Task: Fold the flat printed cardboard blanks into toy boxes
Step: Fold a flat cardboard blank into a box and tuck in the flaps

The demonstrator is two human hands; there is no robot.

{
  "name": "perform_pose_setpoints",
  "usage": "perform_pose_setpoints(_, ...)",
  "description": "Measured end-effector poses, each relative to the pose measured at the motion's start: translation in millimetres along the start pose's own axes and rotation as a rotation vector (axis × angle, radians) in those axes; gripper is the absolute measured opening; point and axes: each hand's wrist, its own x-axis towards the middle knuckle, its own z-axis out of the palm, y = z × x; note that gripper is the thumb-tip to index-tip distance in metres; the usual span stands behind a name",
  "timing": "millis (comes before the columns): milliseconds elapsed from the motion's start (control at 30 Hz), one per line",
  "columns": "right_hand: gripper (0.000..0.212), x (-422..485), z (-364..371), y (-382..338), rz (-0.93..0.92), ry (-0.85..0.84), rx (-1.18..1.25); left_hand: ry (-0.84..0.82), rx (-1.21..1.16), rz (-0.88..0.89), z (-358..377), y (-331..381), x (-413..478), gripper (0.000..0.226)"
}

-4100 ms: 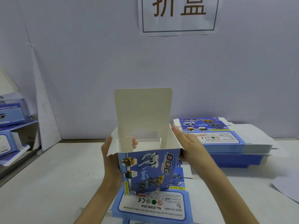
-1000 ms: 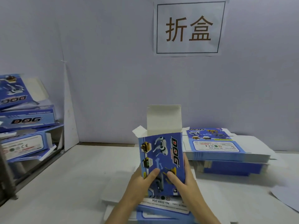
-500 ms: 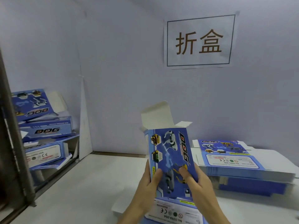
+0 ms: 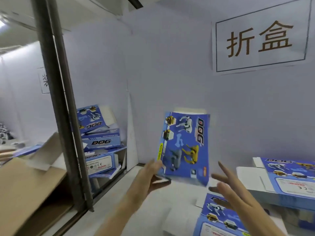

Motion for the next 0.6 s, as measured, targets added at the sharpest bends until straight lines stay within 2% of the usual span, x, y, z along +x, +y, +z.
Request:
perform_pose_setpoints(100, 0.058, 1.0, 4.0, -2.1, 0.027, -0.008, -0.006, 0.328, -0.264, 0.085, -27.6, 64.8, 49.4, 0.052)
perform_pose_setpoints(133, 0.057, 0.2, 4.3, -2.4, 0.043, -0.011, -0.001, 0.388, -0.371, 0.132, -35.4, 90.8, 65.6, 0.053)
perform_pose_setpoints(200, 0.054, -2.4, 2.3, -1.8, 0.086, -0.016, 0.016, 0.424, -0.422, 0.244, -45.0, 126.7, 87.8, 0.062)
perform_pose_setpoints(233, 0.052, -3.6, -0.8, -1.1, 0.106, -0.021, 0.011, 0.404, -0.430, 0.243, -45.2, 131.3, 97.3, 0.066)
perform_pose_setpoints(267, 0.050, -4.1, -4.4, -0.3, 0.122, -0.027, -0.014, 0.382, -0.347, 0.213, -39.1, 126.2, 103.5, 0.065)
perform_pose_setpoints(333, 0.049, -5.3, -12.7, 3.1, 0.160, -0.028, -0.136, 0.245, 0.048, 0.127, -11.1, 89.2, 106.8, 0.054)
perform_pose_setpoints(400, 0.050, -5.4, -18.7, 8.3, 0.230, -0.031, -0.325, -0.018, 0.578, 0.092, 19.5, 29.8, 102.2, 0.045)
perform_pose_setpoints(467, 0.045, -4.7, -22.3, 14.3, 0.290, -0.042, -0.569, -0.346, 0.971, 0.011, 49.7, -30.6, 87.2, 0.048)
perform_pose_setpoints(533, 0.038, -7.1, -26.1, 18.8, 0.339, -0.070, -0.814, -0.520, 1.184, -0.038, 73.1, -77.1, 77.2, 0.050)
perform_pose_setpoints(600, 0.036, -12.5, -28.2, 22.2, 0.400, -0.119, -0.952, -0.543, 1.211, -0.080, 90.8, -104.4, 74.4, 0.043)
